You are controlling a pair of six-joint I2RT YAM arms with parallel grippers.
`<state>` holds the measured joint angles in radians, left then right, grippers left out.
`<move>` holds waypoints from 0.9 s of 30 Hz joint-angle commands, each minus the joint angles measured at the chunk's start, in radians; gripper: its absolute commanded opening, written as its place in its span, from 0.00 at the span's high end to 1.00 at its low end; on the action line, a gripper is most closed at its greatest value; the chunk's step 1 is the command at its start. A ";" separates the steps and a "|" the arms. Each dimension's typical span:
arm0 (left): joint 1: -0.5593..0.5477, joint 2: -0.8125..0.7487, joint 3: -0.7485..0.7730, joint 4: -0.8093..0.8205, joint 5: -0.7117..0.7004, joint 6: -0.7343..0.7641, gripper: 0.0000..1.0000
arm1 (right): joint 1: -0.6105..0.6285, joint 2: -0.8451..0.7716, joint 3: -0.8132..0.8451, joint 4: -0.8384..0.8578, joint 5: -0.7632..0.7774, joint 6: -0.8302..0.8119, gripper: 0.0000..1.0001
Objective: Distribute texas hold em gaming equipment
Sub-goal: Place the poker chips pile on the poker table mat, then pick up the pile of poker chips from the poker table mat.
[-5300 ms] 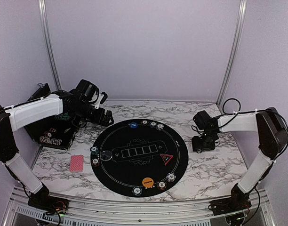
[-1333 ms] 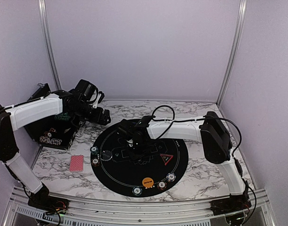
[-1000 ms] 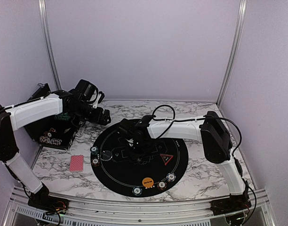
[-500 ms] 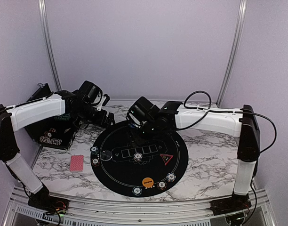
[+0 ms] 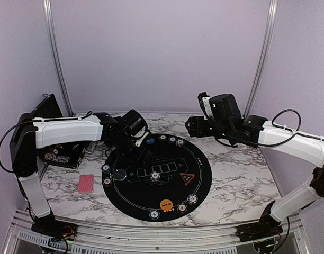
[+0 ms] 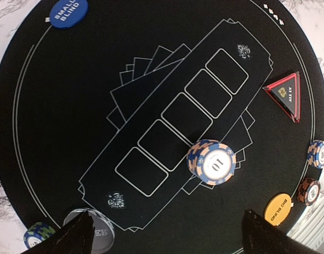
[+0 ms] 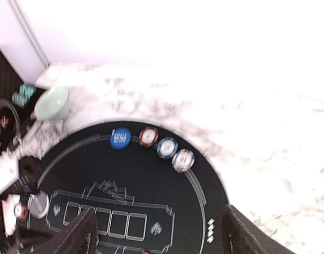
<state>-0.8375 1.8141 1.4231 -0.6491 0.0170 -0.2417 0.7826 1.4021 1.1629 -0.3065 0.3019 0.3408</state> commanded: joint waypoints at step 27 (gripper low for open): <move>-0.135 0.394 0.318 -0.173 -0.011 0.036 0.13 | -0.012 -0.178 -0.097 0.190 0.192 -0.085 0.19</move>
<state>-0.9653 2.1815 1.7107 -0.7708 0.0170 -0.2214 0.7757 1.2140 1.0554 -0.1089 0.4820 0.2577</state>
